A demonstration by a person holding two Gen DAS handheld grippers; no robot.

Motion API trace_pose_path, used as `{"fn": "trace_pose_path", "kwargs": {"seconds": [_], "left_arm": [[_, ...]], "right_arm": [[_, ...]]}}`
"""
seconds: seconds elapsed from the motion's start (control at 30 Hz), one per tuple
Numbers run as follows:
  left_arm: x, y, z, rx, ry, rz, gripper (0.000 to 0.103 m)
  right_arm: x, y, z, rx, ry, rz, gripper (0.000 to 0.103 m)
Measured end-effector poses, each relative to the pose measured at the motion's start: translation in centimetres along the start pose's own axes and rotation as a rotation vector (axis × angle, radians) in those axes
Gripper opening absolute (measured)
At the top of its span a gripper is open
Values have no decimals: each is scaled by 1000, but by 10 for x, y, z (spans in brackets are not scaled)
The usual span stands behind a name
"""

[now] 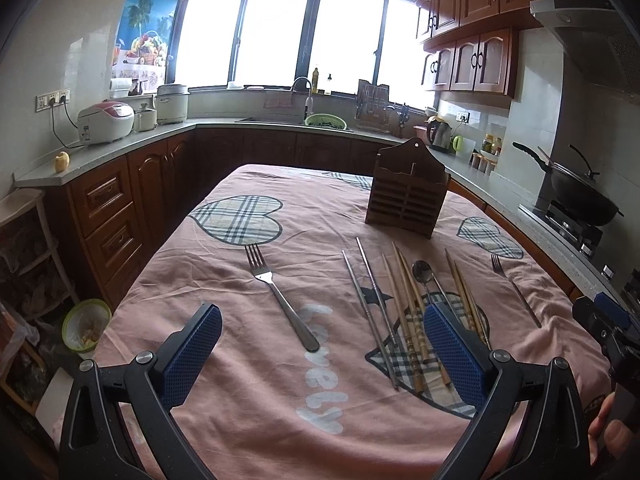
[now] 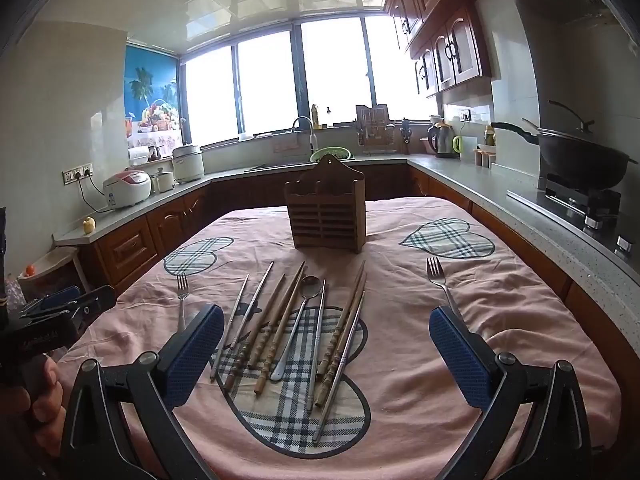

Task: Organize utensils
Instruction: 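Move both tools down toward the loose chopsticks on the cloth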

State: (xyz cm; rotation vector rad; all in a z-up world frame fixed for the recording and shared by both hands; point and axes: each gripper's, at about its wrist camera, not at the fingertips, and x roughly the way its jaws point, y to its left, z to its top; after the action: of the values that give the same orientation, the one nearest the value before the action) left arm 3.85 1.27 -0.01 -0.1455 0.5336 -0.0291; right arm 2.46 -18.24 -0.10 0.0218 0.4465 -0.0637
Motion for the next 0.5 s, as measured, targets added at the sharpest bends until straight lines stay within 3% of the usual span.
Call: {"fn": "trace_pose_path", "kwargs": {"seconds": [0.17,0.5], "left_arm": [[31,5,22,-14,79,-7,101],[94,3,67,-5,192,-16,88]], "right_arm": [[22,-12,9,43,40,22,103],[83,-31,29,106,140,56,98]]}}
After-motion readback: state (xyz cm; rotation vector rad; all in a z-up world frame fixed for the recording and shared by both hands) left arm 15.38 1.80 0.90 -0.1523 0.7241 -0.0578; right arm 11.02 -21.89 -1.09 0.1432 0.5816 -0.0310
